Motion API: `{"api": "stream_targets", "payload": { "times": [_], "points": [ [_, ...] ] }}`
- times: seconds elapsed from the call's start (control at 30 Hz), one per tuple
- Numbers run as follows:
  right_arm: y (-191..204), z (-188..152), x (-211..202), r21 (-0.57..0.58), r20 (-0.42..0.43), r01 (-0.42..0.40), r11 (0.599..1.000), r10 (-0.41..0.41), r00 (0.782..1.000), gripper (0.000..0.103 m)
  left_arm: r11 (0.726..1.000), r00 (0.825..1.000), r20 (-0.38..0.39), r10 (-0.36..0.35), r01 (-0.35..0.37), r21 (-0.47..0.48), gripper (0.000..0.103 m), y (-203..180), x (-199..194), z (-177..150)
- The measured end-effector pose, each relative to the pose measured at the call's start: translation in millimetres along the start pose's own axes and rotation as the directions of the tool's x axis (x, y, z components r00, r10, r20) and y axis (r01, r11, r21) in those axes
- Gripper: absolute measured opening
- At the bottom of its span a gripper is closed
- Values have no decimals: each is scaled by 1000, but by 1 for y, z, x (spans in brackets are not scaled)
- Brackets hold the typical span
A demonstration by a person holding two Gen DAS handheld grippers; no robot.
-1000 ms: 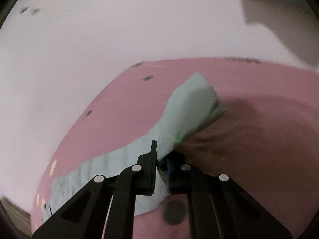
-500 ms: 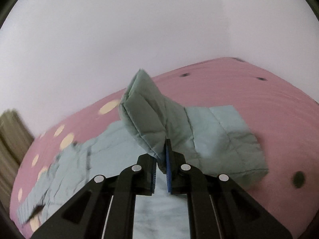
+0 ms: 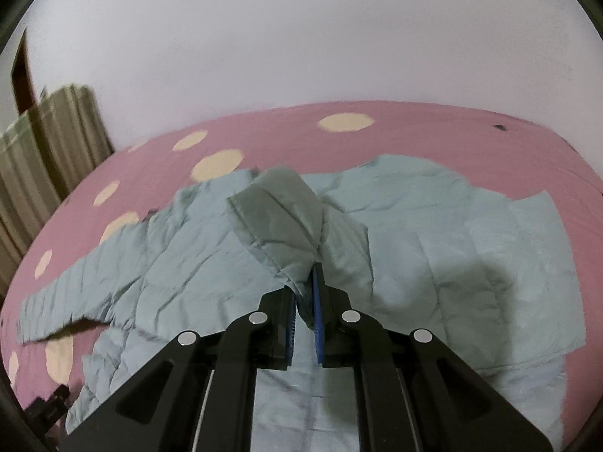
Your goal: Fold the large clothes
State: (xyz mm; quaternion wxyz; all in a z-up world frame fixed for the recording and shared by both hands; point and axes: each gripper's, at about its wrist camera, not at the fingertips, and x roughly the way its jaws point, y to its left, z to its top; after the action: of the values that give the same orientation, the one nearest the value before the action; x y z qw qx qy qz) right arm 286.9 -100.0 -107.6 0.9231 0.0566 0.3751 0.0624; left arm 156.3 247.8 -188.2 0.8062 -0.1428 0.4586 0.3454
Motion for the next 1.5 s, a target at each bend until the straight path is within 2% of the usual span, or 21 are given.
{"api": "stream_targets", "payload": {
  "times": [0.23,0.43,0.6,0.7,0.73,0.77,0.9,0.97,1.0,1.13,1.3,1.43,1.5],
  "points": [
    [24,-13,29,-54,-95,-42,998,36,995,8,1000,1000,0,-1,1,-2,101,-1,0,0],
    [37,-20,43,-99,-167,-49,994,32,985,8,1000,1000,0,-1,1,-3,101,-1,0,0],
    [41,-22,40,-103,-176,-49,993,30,984,13,1000,1000,0,-1,1,-3,101,-1,0,0],
    [45,-24,29,-105,-180,-79,991,60,982,40,1000,1000,0,-1,1,-3,101,-1,0,0],
    [47,-26,23,-108,-172,-95,990,75,982,56,1000,1000,0,-1,1,-3,101,-1,0,0],
    [48,-27,14,-111,-157,-113,987,95,983,61,1000,1000,0,-1,1,-3,101,-1,0,0],
    [53,-29,-17,-147,-129,-166,975,147,981,61,1000,1000,0,-2,2,-3,101,-1,0,-1],
    [44,-27,-35,-160,-84,-144,977,132,988,60,1000,1000,0,-2,2,-3,101,-1,0,-1],
    [38,-25,-41,-155,-69,-132,979,123,990,56,1000,1000,0,-1,1,-3,101,-1,0,-1],
    [-19,-10,-50,-76,-40,-36,996,33,999,27,1000,1000,0,1,-1,-3,101,-2,0,-1],
    [-108,-1,-30,76,-77,104,992,-98,992,26,1000,1000,0,1,-1,-2,101,-1,0,-1],
    [-139,-11,-4,83,-146,173,981,-160,976,26,1000,1000,0,4,-4,0,101,-2,0,-1],
    [-147,-20,9,79,-176,179,981,-163,971,26,1000,1000,0,4,-4,-1,101,-2,0,-1]
  ]
}}
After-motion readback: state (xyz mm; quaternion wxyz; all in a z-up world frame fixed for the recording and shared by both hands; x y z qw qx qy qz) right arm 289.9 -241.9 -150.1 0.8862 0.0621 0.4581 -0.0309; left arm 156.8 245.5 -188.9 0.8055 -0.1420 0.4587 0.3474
